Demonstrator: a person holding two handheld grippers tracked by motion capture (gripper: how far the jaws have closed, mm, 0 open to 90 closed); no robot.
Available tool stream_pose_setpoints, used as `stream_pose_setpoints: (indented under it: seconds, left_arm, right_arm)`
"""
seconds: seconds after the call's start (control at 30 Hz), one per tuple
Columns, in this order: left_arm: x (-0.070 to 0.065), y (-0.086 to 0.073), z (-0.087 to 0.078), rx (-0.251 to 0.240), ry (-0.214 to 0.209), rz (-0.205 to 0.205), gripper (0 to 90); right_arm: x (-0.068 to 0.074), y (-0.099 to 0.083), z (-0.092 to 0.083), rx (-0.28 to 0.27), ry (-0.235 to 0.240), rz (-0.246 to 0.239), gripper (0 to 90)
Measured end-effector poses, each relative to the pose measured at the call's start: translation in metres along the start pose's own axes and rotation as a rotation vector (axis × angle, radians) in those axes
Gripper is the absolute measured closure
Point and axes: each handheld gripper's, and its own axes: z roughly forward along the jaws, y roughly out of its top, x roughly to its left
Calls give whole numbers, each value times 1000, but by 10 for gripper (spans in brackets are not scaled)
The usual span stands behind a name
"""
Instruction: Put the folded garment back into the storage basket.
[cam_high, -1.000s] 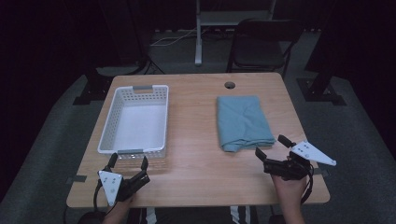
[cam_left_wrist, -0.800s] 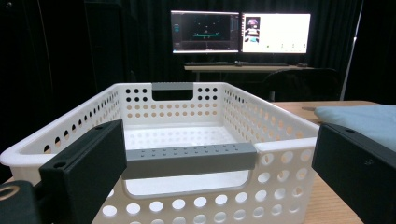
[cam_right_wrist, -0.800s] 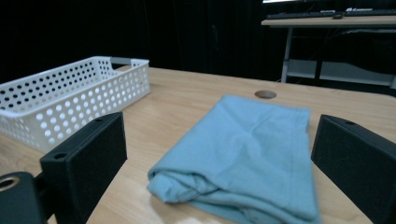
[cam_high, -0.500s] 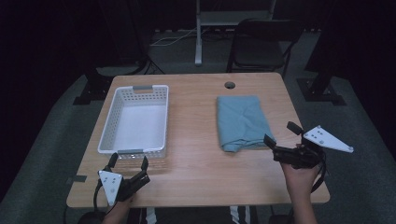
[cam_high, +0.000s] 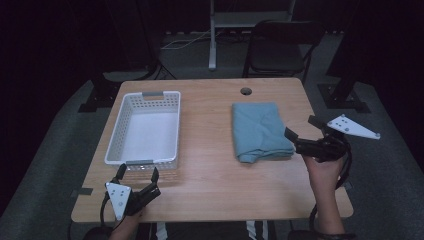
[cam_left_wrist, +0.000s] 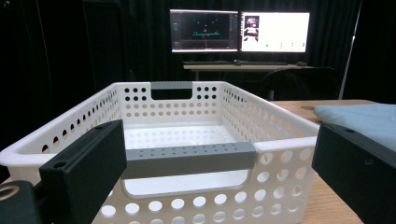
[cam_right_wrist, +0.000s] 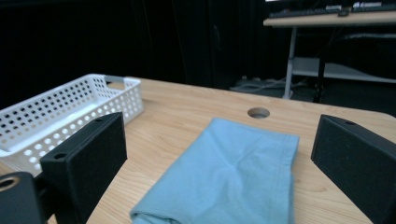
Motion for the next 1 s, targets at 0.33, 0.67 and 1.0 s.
stream_pose_setpoints:
  seconds: [0.33, 0.67, 1.0]
  left_arm:
    - [0, 0, 0, 2, -1, -2, 44]
    - [0, 0, 0, 1, -2, -3, 44]
    - [0, 0, 0, 0, -4, -2, 44]
  right_arm:
    - [-18, 4, 29, 72, -46, 34, 37]
    - [-49, -18, 70, 224, -63, 105, 37]
    - [-65, -24, 91, 300, -72, 153, 44]
